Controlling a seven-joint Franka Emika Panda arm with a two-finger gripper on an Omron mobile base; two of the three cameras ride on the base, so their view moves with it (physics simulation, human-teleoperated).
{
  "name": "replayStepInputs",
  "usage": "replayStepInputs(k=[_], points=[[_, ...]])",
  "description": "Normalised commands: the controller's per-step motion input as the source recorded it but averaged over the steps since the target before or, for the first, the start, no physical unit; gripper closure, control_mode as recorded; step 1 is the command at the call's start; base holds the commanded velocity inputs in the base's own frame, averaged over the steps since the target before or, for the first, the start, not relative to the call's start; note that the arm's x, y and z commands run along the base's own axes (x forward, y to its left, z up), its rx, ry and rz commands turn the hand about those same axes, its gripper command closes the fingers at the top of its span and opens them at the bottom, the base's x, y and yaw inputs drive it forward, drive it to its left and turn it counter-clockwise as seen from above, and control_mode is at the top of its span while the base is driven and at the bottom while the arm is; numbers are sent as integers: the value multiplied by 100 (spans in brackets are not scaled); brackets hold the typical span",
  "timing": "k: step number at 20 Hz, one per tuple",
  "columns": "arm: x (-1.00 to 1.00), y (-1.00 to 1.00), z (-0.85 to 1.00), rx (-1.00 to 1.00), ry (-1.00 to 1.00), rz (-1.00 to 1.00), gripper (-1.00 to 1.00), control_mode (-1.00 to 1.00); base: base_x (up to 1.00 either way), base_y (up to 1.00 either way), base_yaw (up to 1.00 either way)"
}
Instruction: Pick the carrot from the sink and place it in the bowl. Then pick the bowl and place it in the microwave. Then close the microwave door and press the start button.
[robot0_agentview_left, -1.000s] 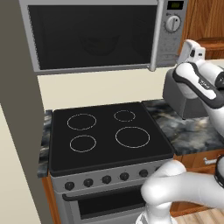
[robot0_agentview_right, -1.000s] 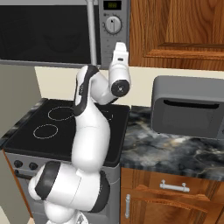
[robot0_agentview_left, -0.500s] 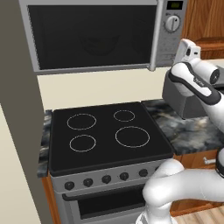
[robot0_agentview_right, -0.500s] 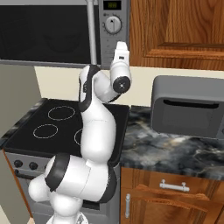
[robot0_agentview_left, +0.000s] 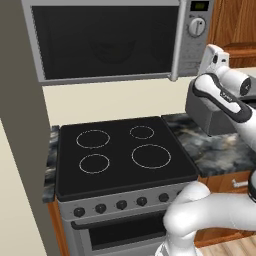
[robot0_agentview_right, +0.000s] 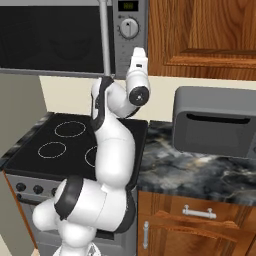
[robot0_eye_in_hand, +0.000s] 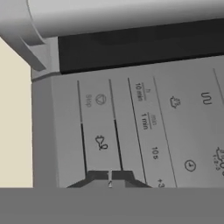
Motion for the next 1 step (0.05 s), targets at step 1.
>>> replayStepInputs(k=[1], points=[[0,0,0,0,0,0,100,-100,0,0,0]])
